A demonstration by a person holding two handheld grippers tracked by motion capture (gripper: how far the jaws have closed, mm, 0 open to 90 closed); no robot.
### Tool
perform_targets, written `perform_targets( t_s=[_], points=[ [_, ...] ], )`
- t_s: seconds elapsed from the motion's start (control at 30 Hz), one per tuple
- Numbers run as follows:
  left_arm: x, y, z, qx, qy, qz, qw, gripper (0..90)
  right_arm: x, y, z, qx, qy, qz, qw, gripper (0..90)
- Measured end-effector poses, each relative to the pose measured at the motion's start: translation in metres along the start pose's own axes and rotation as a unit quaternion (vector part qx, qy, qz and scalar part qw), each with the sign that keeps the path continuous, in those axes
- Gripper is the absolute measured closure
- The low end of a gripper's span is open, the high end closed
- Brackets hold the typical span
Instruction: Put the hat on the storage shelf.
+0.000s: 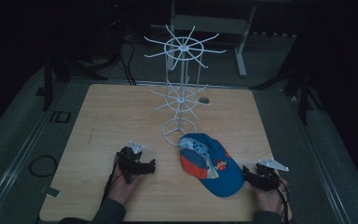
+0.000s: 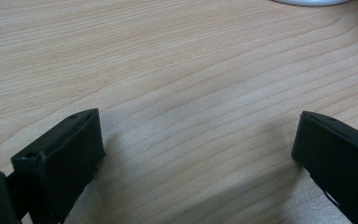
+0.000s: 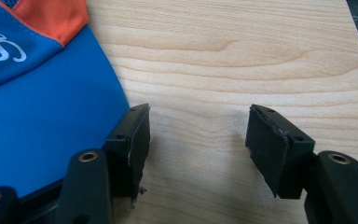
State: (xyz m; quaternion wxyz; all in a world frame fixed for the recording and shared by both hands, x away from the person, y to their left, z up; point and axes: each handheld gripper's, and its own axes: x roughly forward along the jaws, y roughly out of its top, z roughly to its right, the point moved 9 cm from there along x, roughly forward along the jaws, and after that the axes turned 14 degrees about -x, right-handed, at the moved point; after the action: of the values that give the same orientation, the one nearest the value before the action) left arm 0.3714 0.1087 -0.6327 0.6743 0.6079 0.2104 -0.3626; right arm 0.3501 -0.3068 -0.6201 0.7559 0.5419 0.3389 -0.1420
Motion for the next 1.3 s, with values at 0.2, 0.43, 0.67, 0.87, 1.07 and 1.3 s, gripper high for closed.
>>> perform_targets(
  t_s=[0.2, 0.43, 0.67, 0.87, 1.07, 1.3],
  points=[
    [0.000, 0.000, 0.000, 0.000, 0.000, 0.000, 1.0000, 2.4, -0.001, 0.000, -0.001, 0.011, -0.012, -0.010, 0.9998, 39.4],
    [0.000, 0.000, 0.000, -0.001, 0.000, 0.000, 1.0000, 2.4, -0.002, 0.001, -0.004, 0.019, -0.015, -0.033, 0.9992, 39.5],
    [0.000, 0.000, 0.000, 0.000, 0.000, 0.000, 1.0000, 2.4, -0.004, 0.003, -0.005, 0.001, -0.001, -0.056, 0.9984, 42.0],
    [0.000, 0.000, 0.000, 0.000, 0.000, 0.000, 1.0000, 2.4, -0.010, 0.009, -0.006, -0.019, 0.013, -0.058, 0.9980, 39.3],
    [0.000, 0.000, 0.000, 0.000, 0.000, 0.000, 1.0000, 2.4, -0.018, 0.020, -0.013, -0.046, 0.027, -0.052, 0.9972, 36.4],
    [0.000, 0.000, 0.000, 0.000, 0.000, 0.000, 1.0000, 2.4, -0.029, 0.037, -0.023, -0.062, 0.045, -0.032, 0.9965, 37.4]
  ],
)
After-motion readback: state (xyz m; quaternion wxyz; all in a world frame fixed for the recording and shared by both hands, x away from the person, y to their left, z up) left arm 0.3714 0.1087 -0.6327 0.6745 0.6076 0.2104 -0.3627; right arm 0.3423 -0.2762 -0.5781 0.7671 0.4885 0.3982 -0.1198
